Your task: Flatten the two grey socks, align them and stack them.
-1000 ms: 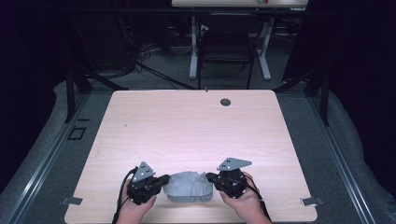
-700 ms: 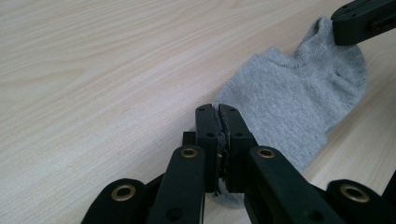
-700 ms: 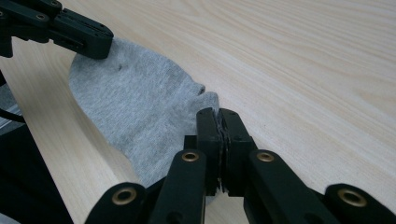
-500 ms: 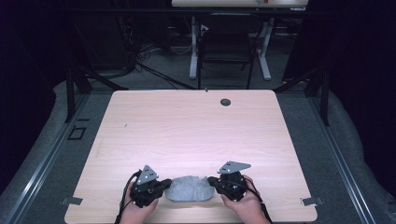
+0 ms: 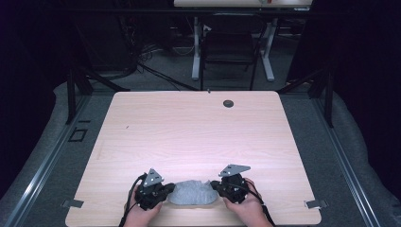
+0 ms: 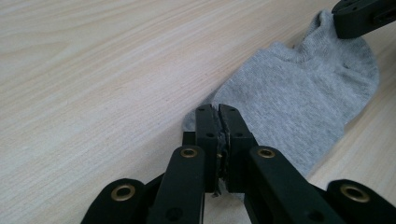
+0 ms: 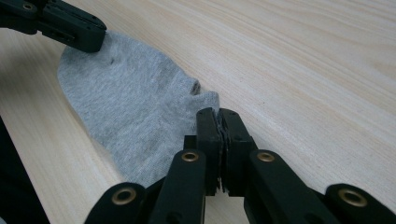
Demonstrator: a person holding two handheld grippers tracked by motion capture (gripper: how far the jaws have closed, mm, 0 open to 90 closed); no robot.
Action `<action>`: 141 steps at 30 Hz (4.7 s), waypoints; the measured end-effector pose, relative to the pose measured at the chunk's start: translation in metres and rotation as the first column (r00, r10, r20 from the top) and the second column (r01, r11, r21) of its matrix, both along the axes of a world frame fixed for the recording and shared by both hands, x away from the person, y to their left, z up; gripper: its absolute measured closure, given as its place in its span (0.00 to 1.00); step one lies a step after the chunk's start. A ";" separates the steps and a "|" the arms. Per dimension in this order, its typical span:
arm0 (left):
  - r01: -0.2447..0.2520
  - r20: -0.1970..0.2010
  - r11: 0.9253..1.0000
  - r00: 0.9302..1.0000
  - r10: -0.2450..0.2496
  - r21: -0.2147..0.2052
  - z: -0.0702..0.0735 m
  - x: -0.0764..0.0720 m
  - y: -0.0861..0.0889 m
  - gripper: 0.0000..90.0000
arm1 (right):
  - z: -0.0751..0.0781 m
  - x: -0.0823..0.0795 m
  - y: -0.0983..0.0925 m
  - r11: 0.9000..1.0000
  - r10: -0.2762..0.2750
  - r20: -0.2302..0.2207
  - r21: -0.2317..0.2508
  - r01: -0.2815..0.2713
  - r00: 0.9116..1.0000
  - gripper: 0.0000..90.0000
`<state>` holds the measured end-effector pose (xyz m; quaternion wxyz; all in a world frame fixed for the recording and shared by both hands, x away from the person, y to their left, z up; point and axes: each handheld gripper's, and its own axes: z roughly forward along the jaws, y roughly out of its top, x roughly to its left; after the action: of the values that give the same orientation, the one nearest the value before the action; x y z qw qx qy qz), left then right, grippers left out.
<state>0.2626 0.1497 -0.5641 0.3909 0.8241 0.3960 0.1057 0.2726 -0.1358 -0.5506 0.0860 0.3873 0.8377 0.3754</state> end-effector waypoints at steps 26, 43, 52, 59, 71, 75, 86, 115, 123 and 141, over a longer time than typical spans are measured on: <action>-0.010 0.043 0.998 0.999 0.013 -0.064 0.014 -0.004 0.004 0.81 | 0.004 -0.002 -0.003 0.999 -0.027 0.055 0.034 0.025 0.998 0.83; 0.036 0.000 0.999 0.999 -0.036 0.024 -0.006 -0.008 -0.007 0.73 | -0.017 -0.005 0.013 0.998 0.047 0.014 -0.050 -0.047 0.999 0.78; 0.028 0.003 0.999 1.000 -0.028 0.023 -0.009 -0.006 -0.006 0.73 | -0.020 -0.003 0.014 0.998 0.042 0.015 -0.051 -0.041 0.999 0.79; 0.028 0.010 0.999 1.000 -0.028 0.026 -0.010 -0.005 -0.007 0.73 | -0.020 -0.002 0.013 0.997 0.045 0.007 -0.057 -0.044 0.999 0.78; 0.012 0.046 0.999 0.999 -0.015 0.047 -0.012 0.021 -0.011 0.73 | -0.019 0.020 0.016 0.998 0.007 0.008 -0.061 -0.007 1.000 0.76; -0.003 0.045 0.999 0.999 0.001 0.037 -0.013 0.028 -0.011 0.73 | -0.020 0.030 0.017 0.998 -0.005 0.012 -0.058 0.005 1.000 0.76; -0.030 0.040 1.000 0.999 0.030 -0.002 -0.015 0.048 -0.007 0.72 | -0.020 0.050 0.019 0.998 -0.006 0.025 -0.067 0.007 1.000 0.77; -0.031 0.046 0.999 0.998 0.032 -0.037 0.000 0.048 -0.009 0.51 | -0.009 0.052 0.023 0.999 -0.008 0.051 -0.032 0.009 0.999 0.64; -0.020 0.069 0.998 0.997 0.025 -0.067 0.013 0.040 0.000 0.44 | 0.002 0.041 0.019 0.999 0.006 0.081 -0.047 -0.003 0.997 0.50; -0.041 0.047 0.998 0.998 0.043 -0.050 0.015 0.008 0.037 0.42 | 0.009 0.002 -0.019 0.999 -0.013 0.106 -0.049 0.018 0.994 0.45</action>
<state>0.2708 0.1863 -0.5492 0.4179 0.8031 0.4063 0.1238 0.2750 -0.1546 -0.5418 0.1429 0.3711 0.8380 0.3737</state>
